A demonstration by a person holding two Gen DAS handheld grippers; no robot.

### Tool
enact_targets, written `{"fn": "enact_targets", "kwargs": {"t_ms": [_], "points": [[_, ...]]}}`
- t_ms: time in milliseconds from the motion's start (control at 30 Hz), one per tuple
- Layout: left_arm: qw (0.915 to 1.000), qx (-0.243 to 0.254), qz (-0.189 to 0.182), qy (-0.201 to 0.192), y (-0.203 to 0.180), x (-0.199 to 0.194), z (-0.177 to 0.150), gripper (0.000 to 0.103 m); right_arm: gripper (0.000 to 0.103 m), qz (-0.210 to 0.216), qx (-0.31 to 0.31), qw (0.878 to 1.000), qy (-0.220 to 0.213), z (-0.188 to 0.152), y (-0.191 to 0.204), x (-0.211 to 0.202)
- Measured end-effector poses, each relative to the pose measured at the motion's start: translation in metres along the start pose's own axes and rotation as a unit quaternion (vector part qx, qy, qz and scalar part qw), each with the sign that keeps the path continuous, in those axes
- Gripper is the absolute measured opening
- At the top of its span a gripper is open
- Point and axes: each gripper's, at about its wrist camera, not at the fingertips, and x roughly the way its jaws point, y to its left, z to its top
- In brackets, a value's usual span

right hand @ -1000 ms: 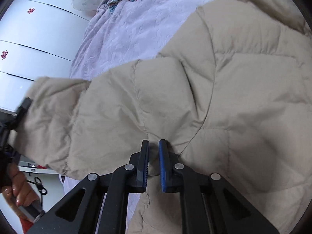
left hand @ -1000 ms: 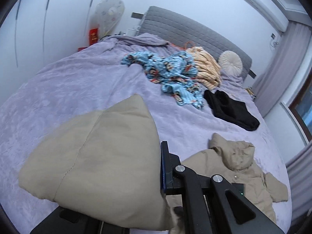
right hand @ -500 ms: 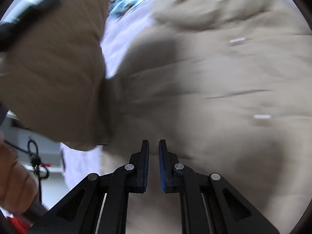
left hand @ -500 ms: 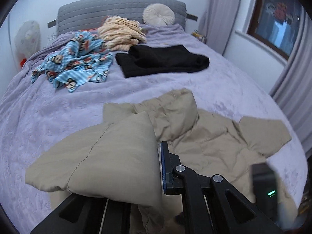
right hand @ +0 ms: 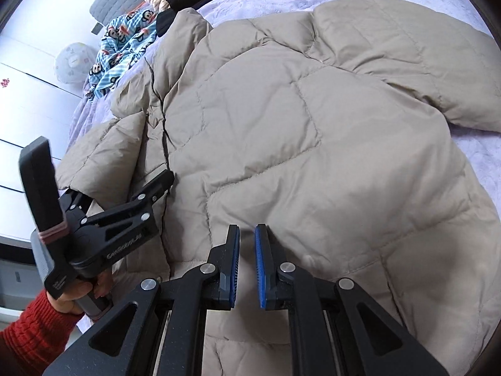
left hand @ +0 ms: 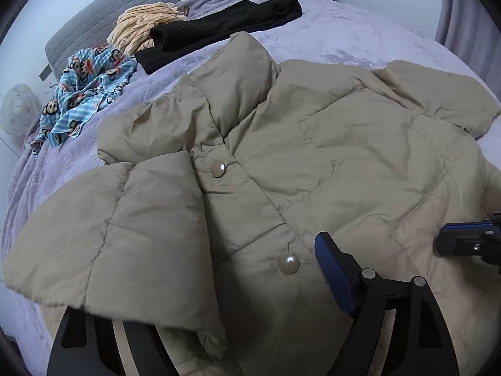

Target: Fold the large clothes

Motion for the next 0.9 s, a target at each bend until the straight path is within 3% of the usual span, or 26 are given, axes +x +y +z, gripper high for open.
{"fn": "enact_targets", "kwargs": {"t_ms": [133,233,267,300,333,400,467,533,633,733,767,833,900], "points": [[0.9961,-0.071,-0.049,-0.020,0.050,-0.048,-0.014,0.082,0.012,-0.021,-0.021,1.000,-0.004,-0.003,0.000,-0.014],[0.9903,-0.125,-0.052,-0.033,0.098,-0.077,-0.035,0.082,0.019,-0.040,-0.061,0.997,-0.010,-0.007,0.016,-0.024],[0.9874,-0.147,-0.049,-0.034,0.118,-0.083,-0.042,0.082,0.042,-0.045,-0.081,0.996,-0.012,-0.007,0.028,-0.025],[0.9835,-0.173,-0.039,-0.033,0.137,-0.087,-0.052,0.082,0.072,-0.048,-0.097,0.994,-0.019,-0.008,0.040,-0.028],[0.9788,-0.201,-0.028,-0.030,0.158,-0.086,-0.061,0.082,0.080,-0.047,-0.114,0.992,-0.028,-0.009,0.050,-0.029],[0.9660,-0.258,0.007,-0.009,0.195,-0.074,-0.080,0.082,0.081,-0.054,-0.177,0.982,-0.044,-0.010,0.089,-0.026],[0.9501,-0.311,0.025,0.011,0.225,-0.055,-0.104,0.082,0.081,-0.068,-0.243,0.966,-0.060,-0.013,0.131,-0.020],[0.9413,-0.332,0.046,0.044,0.234,-0.032,-0.123,0.082,0.081,-0.084,-0.306,0.945,-0.074,-0.020,0.171,-0.008],[0.9344,-0.345,0.060,0.065,0.234,-0.010,-0.144,0.082,0.081,-0.138,-0.419,0.893,-0.090,-0.039,0.235,0.026],[0.9304,-0.358,0.054,0.057,0.233,-0.005,-0.152,0.082,0.081,-0.183,-0.496,0.844,-0.091,-0.055,0.271,0.065],[0.9302,-0.359,0.054,0.057,0.232,-0.004,-0.152,0.082,0.081,-0.188,-0.506,0.837,-0.089,-0.055,0.276,0.074],[0.9330,-0.351,0.056,0.056,0.229,-0.005,-0.153,0.082,0.080,-0.198,-0.494,0.842,-0.094,-0.042,0.277,0.085],[0.9363,-0.342,0.058,0.055,0.227,-0.005,-0.152,0.082,0.080,-0.205,-0.431,0.871,-0.117,-0.014,0.265,0.075]]}}
